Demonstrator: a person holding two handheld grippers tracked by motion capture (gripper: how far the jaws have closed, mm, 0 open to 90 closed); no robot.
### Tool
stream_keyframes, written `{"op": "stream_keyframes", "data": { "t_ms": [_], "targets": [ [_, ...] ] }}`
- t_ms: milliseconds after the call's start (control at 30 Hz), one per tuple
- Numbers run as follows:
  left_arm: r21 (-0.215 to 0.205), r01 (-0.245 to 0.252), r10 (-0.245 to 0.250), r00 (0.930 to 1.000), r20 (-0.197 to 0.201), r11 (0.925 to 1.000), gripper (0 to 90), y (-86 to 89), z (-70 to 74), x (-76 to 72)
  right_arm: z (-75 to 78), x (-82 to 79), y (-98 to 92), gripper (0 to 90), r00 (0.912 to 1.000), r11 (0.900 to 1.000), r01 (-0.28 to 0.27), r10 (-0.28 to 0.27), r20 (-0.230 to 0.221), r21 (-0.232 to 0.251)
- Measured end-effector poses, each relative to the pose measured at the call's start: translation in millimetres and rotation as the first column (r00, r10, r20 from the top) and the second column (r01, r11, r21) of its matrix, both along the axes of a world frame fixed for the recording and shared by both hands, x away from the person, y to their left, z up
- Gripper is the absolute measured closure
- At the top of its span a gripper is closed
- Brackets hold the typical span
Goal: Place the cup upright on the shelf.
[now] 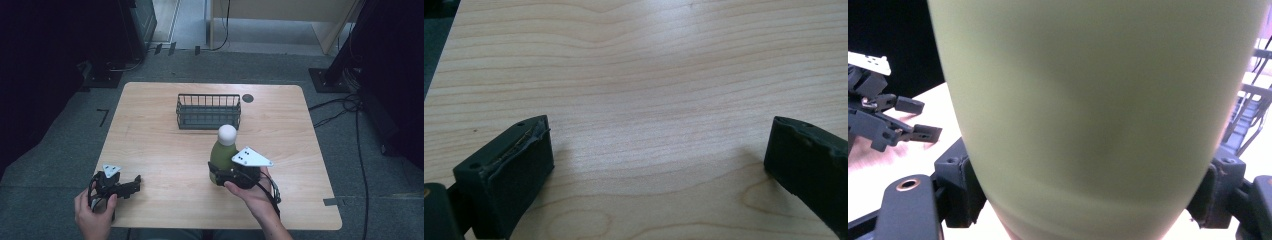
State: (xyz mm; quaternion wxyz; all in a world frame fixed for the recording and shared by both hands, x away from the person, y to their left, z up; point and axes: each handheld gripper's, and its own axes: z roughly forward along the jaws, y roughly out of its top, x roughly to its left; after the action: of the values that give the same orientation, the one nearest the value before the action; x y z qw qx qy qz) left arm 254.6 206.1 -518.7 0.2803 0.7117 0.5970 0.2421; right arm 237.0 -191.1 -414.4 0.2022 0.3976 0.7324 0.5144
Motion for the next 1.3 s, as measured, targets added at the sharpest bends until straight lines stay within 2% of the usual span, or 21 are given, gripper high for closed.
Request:
{"op": "stream_keyframes", "data": {
  "t_ms": [333,833,1033,1067,1100,1133,1300],
  "targets": [
    [0.0,0.0,0.0,1.0,-0.001,1.0,0.0,0.0,0.1,0.0,13.5,22.4,-2.4,20.1,0.999,0.999,0.039,-0.039,0.019,-0.004],
    [-0.002,-0.001,0.001,1.0,0.001,1.0,0.0,-0.2,0.0,0.0,46.2,56.4,-8.9,20.1,0.992,0.994,0.107,-0.104,0.072,-0.034],
    [-0.001,-0.001,0.001,1.0,-0.001,1.0,0.0,-0.1,0.1,0.0,55.9,75.7,-11.9,20.1,0.9877,0.99,0.141,-0.138,0.074,-0.033],
    [-0.002,-0.001,0.001,1.0,0.0,1.0,0.0,-0.2,0.1,0.0,59.1,83.2,-13.0,20.1,0.9858,0.988,0.153,-0.15,0.075,-0.035],
    [-0.002,-0.001,0.001,1.0,0.0,1.0,0.0,-0.2,0.1,0.0,59.1,83.2,-13.0,20.1,0.9858,0.988,0.153,-0.15,0.075,-0.035],
    [-0.002,-0.002,0.002,1.0,0.0,1.0,0.0,-0.2,0.0,0.0,62.3,91.2,-13.5,20.1,0.9835,0.985,0.166,-0.162,0.08,-0.04],
    [-0.001,-0.001,0.001,1.0,0.0,1.0,0.0,-0.2,0.0,0.0,68.6,110.0,-14.9,20.1,0.9777,0.98,0.196,-0.192,0.086,-0.041]
  ]
}}
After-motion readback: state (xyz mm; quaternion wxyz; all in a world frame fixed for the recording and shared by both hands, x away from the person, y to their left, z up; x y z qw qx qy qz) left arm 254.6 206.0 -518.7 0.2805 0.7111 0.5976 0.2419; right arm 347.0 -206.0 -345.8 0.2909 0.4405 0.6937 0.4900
